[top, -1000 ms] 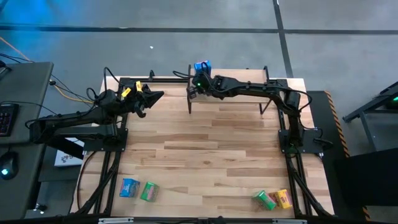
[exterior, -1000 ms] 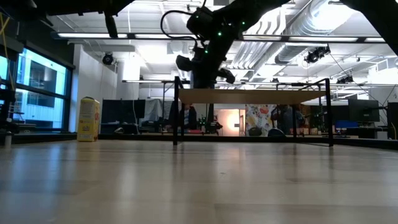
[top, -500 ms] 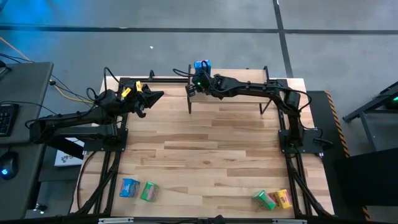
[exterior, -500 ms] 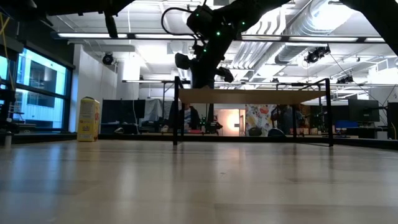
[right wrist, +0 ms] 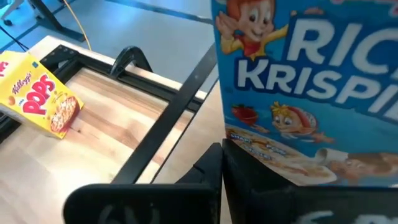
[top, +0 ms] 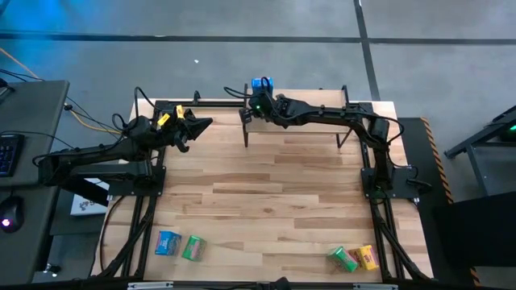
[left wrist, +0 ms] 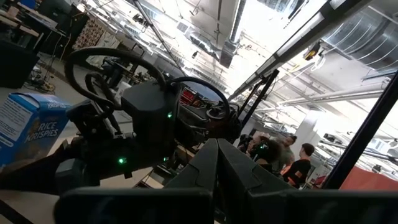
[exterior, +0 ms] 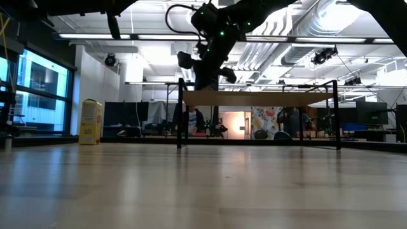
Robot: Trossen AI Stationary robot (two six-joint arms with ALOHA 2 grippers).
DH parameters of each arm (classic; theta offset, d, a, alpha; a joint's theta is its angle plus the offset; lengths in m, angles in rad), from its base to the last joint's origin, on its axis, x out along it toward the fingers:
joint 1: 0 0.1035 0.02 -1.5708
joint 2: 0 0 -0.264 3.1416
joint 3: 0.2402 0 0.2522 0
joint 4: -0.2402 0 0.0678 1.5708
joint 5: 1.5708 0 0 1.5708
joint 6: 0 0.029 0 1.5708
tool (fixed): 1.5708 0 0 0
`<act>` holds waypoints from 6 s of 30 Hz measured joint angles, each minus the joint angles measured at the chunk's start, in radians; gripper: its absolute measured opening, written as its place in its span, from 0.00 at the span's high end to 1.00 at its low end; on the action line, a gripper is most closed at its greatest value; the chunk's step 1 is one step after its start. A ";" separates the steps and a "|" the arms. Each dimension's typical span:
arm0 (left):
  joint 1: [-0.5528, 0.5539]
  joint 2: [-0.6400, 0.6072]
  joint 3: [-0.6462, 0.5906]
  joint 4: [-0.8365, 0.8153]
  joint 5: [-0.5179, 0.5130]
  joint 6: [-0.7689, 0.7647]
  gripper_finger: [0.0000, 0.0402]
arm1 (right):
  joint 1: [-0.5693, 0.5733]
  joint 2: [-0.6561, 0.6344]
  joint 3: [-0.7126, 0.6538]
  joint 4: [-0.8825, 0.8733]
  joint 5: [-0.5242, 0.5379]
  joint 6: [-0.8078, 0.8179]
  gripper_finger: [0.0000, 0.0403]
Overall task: Stack cereal on shelf
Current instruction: Put the top blue cereal box on the shelf, then put the blue cereal box on the shelf
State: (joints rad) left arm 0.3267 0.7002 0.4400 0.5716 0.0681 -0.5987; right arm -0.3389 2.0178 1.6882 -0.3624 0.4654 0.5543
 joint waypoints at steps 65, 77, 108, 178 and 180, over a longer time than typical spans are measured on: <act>0.000 0.000 0.000 -0.033 0.004 0.226 1.00 | 0.228 -1.128 -1.024 0.742 -0.355 -0.108 1.00; 0.000 0.000 0.000 -0.033 0.000 0.226 1.00 | 0.228 -1.128 -1.022 0.741 -0.316 -0.109 1.00; 0.000 -0.001 0.307 -0.497 0.013 0.231 0.28 | 0.228 -1.127 -1.021 0.740 -0.198 -0.031 1.00; -1.339 0.769 0.749 -1.779 -0.055 -1.780 0.28 | 0.228 -1.127 -1.020 0.350 -0.204 0.032 1.00; -1.339 0.780 0.750 -1.777 -0.050 -1.780 0.28 | 0.228 -1.127 -1.020 0.350 -0.204 0.032 1.00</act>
State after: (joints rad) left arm -1.0122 1.4797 1.1896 -1.2057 0.0180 -2.3785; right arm -0.1105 0.8909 0.6678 -0.0124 0.2615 0.5861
